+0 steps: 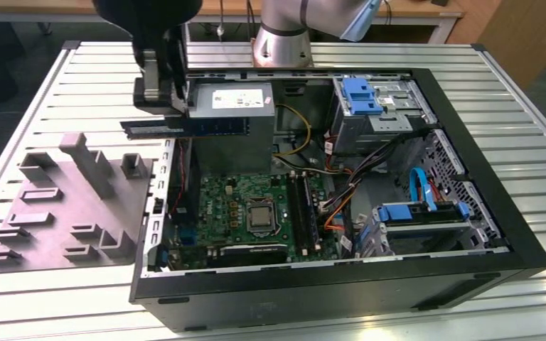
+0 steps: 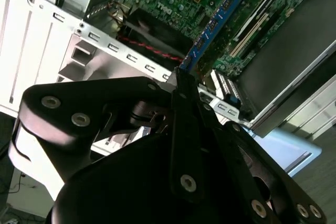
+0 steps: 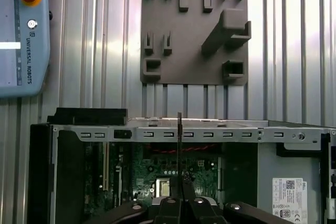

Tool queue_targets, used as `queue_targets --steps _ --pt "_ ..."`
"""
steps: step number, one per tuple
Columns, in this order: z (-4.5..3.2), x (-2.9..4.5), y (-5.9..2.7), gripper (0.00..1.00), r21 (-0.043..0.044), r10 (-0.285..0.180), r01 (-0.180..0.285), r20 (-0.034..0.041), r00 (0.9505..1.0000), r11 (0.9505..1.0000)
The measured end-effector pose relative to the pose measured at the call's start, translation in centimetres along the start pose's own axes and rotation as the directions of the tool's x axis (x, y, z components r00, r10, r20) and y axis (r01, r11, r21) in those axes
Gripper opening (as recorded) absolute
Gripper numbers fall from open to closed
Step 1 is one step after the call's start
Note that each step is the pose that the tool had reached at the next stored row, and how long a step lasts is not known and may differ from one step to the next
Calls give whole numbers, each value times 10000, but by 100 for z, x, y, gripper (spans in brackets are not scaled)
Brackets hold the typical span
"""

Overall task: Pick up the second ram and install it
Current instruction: 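Pick up the second ram and move it above second insertion slot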

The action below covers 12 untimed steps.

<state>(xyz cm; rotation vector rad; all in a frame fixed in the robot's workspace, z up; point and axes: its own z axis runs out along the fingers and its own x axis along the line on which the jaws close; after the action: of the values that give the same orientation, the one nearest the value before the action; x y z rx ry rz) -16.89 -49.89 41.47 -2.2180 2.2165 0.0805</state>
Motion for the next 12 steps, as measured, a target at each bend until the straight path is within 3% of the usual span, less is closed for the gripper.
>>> queue_targets --steps 12 --pt "-12 0 -350 12 0 0 0 0 10000 10000"
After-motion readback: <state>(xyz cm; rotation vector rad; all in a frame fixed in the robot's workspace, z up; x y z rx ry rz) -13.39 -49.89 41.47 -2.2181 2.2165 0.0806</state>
